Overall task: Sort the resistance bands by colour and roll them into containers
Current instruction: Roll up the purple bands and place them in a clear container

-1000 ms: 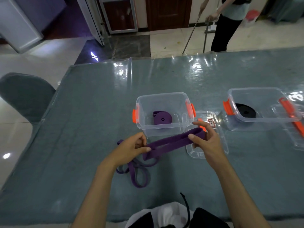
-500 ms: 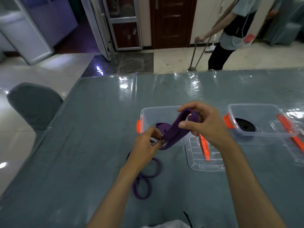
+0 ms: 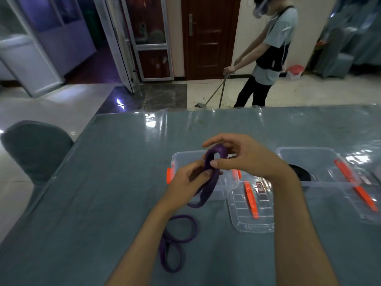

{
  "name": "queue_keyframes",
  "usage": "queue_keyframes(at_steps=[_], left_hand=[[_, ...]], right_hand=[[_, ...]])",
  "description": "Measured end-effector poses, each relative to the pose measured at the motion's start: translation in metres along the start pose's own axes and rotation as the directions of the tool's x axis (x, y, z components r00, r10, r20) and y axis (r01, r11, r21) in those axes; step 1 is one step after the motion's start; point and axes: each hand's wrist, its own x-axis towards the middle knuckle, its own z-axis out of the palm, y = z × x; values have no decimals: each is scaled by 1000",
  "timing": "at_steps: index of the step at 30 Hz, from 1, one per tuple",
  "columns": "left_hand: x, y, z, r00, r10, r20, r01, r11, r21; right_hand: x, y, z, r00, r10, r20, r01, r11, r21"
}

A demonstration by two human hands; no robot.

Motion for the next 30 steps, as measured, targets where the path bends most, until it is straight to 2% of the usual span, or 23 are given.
queue_keyframes(at_steps=[3, 5, 9, 15, 17, 19, 23, 27, 30], left_hand=[[-2, 9, 4, 999, -35, 39, 40, 990, -133], [-3, 11, 5, 999, -41, 23, 45, 987, -155], [4, 14, -1, 997, -64, 35, 69, 982, -178], [18, 28, -10, 995, -78, 56, 92, 937, -336], [23, 29, -11, 999, -41, -2, 39, 963, -268], [27, 28, -13, 996, 22, -89, -31, 993, -110], [26, 27, -16, 981, 95, -170, -81, 993, 87], [23, 21, -24, 972, 175, -157, -123, 948, 294], [21, 18, -29, 977, 184, -108, -128, 910, 394]], right_hand=[[3, 2, 1, 995, 5, -101, -3, 1000, 20], [2, 1, 3, 986, 11, -164, 5, 996, 94], [0, -1, 8, 978, -4, -206, 42, 983, 180], [2, -2, 7, 960, -11, -281, 88, 961, 263], [3, 0, 9, 949, 3, -317, 90, 956, 278], [3, 1, 11, 936, 22, -352, 88, 952, 293], [4, 5, 16, 930, 130, -345, 58, 873, 484], [5, 8, 15, 889, 317, -331, -64, 801, 595], [4, 7, 13, 866, 376, -329, -127, 802, 583]])
